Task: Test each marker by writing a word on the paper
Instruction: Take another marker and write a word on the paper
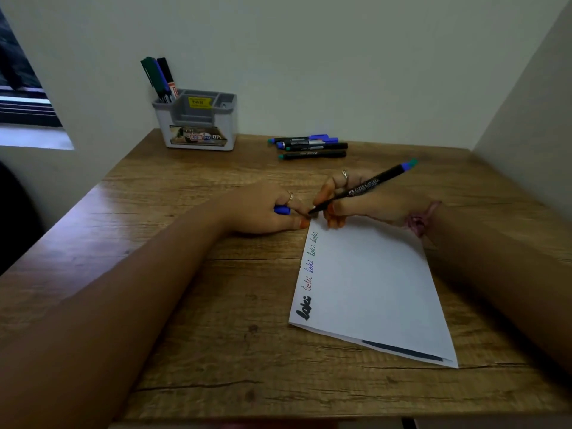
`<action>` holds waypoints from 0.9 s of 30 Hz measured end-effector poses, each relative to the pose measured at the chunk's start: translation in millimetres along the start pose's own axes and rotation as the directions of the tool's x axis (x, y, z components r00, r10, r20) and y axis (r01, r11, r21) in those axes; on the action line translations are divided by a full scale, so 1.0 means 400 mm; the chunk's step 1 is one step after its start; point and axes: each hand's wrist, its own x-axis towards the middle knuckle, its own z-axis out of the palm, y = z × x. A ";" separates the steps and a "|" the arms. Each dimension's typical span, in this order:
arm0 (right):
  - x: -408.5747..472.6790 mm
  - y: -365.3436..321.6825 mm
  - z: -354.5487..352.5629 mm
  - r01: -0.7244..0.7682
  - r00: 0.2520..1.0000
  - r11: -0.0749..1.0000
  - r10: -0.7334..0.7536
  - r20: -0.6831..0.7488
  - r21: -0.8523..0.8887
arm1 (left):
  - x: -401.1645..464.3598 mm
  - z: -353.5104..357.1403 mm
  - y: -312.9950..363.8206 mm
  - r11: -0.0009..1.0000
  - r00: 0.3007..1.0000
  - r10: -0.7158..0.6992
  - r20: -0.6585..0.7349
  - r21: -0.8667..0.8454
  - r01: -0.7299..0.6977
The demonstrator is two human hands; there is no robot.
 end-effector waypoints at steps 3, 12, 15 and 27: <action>0.015 0.022 0.020 0.071 0.992 0.996 -0.076 -0.097 -0.057 | 0.006 0.007 -0.008 1.000 1.000 0.016 -0.005 -0.022 -0.016; 0.011 0.040 0.034 0.102 0.984 0.978 -0.126 -0.128 -0.181 | 0.019 0.010 -0.007 1.000 1.000 0.006 -0.018 -0.014 -0.006; 0.011 0.036 0.035 0.094 0.985 0.976 -0.119 -0.121 -0.196 | 0.019 0.009 -0.002 1.000 0.999 -0.007 -0.032 -0.009 0.007; 0.015 0.043 0.032 0.132 0.984 0.966 -0.155 -0.089 -0.224 | 0.011 0.006 0.000 1.000 0.999 0.011 -0.044 -0.023 -0.012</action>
